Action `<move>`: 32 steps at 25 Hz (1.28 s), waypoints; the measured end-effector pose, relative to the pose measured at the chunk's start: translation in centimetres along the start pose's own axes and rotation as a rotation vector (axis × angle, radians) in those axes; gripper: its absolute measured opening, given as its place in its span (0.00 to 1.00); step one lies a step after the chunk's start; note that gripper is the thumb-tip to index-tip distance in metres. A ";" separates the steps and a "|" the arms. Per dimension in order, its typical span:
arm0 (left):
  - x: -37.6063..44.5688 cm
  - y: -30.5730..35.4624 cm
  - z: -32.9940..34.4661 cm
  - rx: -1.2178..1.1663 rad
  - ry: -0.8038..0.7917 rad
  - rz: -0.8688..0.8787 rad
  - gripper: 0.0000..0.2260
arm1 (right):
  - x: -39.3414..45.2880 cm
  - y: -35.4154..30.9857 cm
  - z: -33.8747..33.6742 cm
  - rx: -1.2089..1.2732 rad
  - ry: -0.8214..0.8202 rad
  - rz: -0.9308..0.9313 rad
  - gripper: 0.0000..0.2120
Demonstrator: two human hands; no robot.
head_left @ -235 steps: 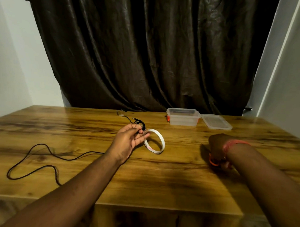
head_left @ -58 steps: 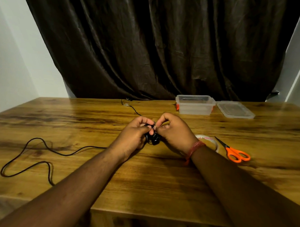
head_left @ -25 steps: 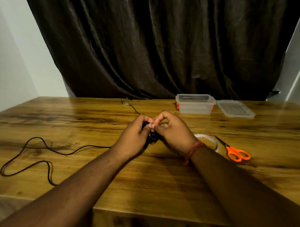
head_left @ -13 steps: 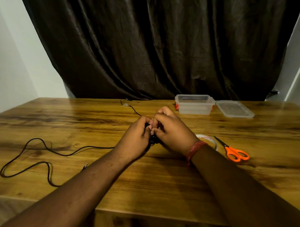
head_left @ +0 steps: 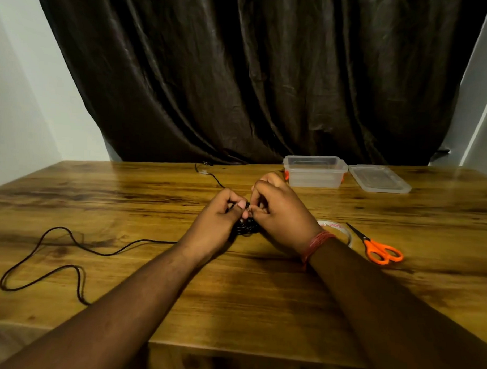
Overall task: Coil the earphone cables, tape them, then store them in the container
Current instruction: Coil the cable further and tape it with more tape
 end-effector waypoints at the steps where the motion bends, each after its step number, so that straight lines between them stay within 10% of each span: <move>1: 0.0 -0.1 0.0 -0.042 -0.010 -0.011 0.07 | 0.0 -0.1 0.0 0.004 -0.004 -0.004 0.05; 32: -0.2 0.5 -0.2 -0.256 0.048 -0.026 0.07 | -0.1 3.3 1.5 0.583 0.059 0.314 0.04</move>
Point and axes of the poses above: each hand's wrist, its own x-axis towards the middle knuckle, its own z-axis out of the palm, y = z × x, the point moved 8 cm from there along x, towards the middle knuckle, and after that the axes turned 5 degrees about -y, right-handed, at the moved point
